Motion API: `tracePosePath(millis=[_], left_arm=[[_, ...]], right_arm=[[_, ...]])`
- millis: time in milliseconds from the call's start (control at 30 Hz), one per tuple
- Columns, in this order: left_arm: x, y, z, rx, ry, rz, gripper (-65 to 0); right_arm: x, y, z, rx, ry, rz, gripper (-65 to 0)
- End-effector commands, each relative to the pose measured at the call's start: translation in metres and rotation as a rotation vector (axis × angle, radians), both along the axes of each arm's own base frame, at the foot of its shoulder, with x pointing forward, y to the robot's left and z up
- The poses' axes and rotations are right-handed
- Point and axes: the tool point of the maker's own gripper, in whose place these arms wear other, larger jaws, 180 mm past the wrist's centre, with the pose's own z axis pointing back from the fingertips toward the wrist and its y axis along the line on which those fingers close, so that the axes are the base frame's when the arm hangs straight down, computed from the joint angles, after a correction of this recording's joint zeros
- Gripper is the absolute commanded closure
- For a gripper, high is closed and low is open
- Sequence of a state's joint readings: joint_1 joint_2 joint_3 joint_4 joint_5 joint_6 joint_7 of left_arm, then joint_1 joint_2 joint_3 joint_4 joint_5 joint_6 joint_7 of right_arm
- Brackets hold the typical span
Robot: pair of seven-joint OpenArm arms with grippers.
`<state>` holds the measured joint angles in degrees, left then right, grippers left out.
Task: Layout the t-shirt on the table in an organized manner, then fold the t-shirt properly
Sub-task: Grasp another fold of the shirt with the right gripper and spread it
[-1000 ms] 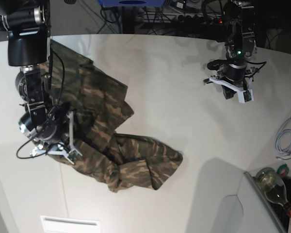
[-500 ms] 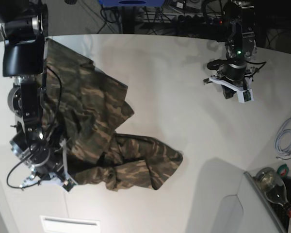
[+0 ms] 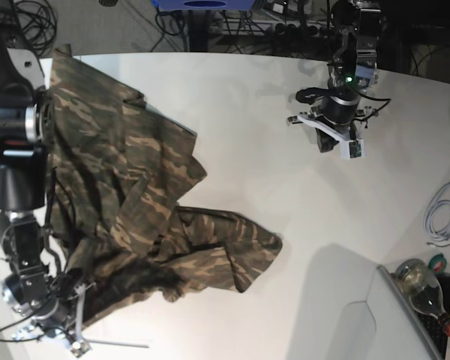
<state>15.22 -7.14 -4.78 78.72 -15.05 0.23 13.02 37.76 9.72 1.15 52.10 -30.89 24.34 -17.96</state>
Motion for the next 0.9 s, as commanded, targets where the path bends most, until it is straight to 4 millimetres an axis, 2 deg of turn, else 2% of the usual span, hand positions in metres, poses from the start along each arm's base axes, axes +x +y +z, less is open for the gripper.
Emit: tracePosePath(millis=[0, 100, 200, 300, 367, 433, 533, 567, 600, 667, 733, 867], left_arm=[[0.009, -0.003, 0.011, 0.004, -0.044, -0.012, 0.0], [0.013, -0.019, 0.014, -0.008, -0.054, -0.053, 0.0], [0.014, -0.029, 0.014, -0.015, -0.055, -0.077, 0.0], [0.014, -0.030, 0.014, -0.017, -0.056, -0.079, 0.0], [0.015, -0.028, 0.014, -0.014, -0.057, -0.077, 0.0], [0.013, -0.025, 0.014, -0.010, -0.054, -0.072, 0.0], [0.010, -0.024, 0.011, -0.009, -0.045, -0.070, 0.0], [0.010, -0.022, 0.012, -0.004, -0.047, -0.072, 0.0], [0.011, -0.019, 0.012, 0.004, -0.046, -0.075, 0.0], [0.010, -0.018, 0.012, 0.008, -0.045, -0.077, 0.0], [0.011, -0.018, 0.013, 0.008, -0.046, -0.078, 0.0], [0.014, -0.024, 0.014, 0.000, -0.054, -0.084, 0.0]], right_arm=[[0.018, -0.021, 0.034, -0.013, -0.091, -0.040, -0.2], [0.026, -0.045, 0.036, -0.007, -0.132, -0.079, -0.2], [0.035, -0.059, 0.040, 0.009, -0.213, -0.086, -0.6], [0.043, -0.082, 0.054, -0.011, -0.332, -0.155, -1.1], [0.045, -0.095, 0.062, -0.040, -0.393, -0.210, -5.1], [0.042, -0.106, 0.062, -0.072, -0.416, -0.264, -20.3], [0.041, -0.105, 0.064, -0.075, -0.432, -0.275, -50.1], [0.037, -0.105, 0.058, -0.074, -0.424, -0.281, -59.3], [0.032, -0.106, 0.053, -0.082, -0.413, -0.291, -65.0], [0.019, -0.104, 0.049, -0.097, -0.409, -0.306, -65.0], [-0.002, -0.091, 0.033, -0.104, -0.366, -0.265, -63.5], [-0.042, -0.027, -0.006, -0.003, -0.241, -0.099, -54.5]])
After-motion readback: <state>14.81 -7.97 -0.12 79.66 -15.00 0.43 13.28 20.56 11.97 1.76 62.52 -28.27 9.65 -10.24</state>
